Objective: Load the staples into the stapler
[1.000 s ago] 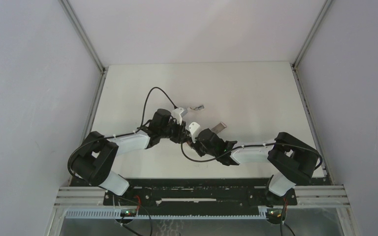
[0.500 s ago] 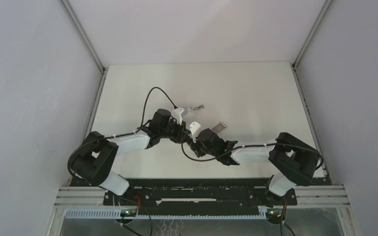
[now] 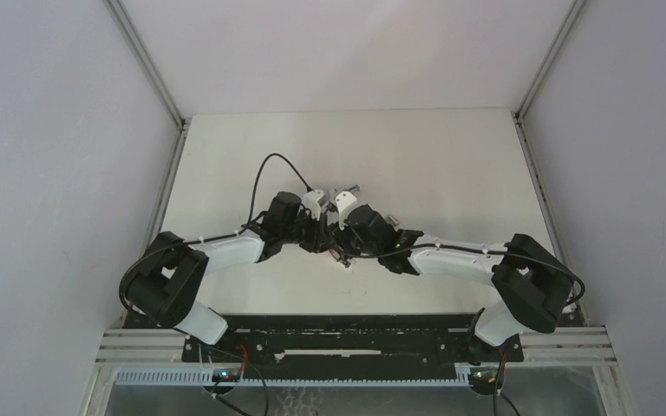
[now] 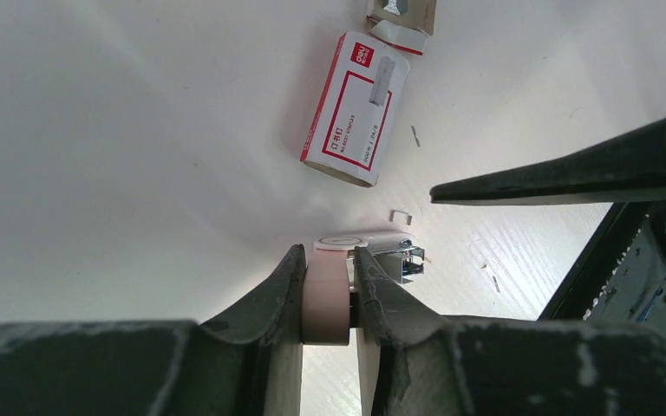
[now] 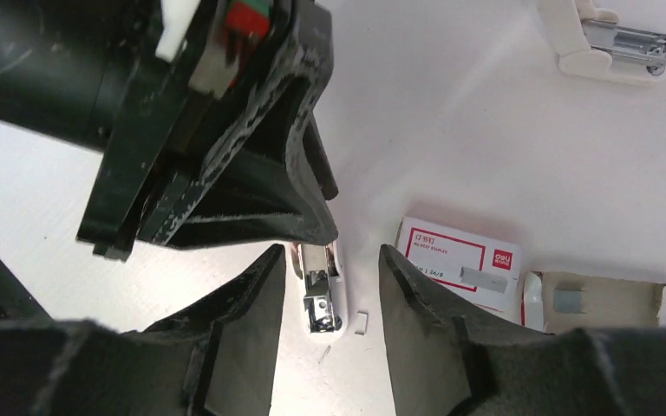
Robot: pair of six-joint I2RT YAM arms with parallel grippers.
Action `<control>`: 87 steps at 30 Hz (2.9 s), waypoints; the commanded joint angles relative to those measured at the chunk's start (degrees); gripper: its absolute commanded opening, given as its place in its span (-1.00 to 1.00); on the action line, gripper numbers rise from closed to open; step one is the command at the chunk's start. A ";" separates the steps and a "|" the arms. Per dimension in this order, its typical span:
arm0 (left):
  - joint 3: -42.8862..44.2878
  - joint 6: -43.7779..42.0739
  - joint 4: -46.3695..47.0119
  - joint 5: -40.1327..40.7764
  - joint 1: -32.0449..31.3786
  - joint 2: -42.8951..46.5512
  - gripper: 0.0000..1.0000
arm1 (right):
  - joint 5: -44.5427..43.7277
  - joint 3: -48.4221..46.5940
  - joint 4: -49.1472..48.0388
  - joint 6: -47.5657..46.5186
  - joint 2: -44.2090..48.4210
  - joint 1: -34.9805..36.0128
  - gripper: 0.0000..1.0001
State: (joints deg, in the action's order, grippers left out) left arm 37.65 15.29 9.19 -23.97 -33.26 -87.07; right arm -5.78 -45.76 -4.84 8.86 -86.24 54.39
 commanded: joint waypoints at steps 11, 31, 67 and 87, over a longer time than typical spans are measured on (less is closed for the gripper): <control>1.27 -0.70 -4.30 -1.01 -0.67 -1.41 -0.65 | -2.39 -5.75 8.44 2.72 -5.84 0.28 -0.17; 1.37 -0.82 -4.44 -0.82 -0.68 -1.63 -0.65 | -4.13 -4.72 9.75 3.76 -5.86 0.53 -0.20; 1.54 -0.92 -4.62 -0.82 -0.63 -2.01 -0.65 | -2.08 -3.66 13.39 3.85 0.11 0.88 -0.15; 1.64 -0.61 -4.62 -0.82 -0.65 -2.18 -0.66 | -4.04 -8.47 15.28 2.39 -7.16 2.76 -0.19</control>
State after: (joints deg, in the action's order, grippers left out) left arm 38.09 15.38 8.78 -23.94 -33.26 -87.44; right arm -8.62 -51.96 11.11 12.38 -92.60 56.66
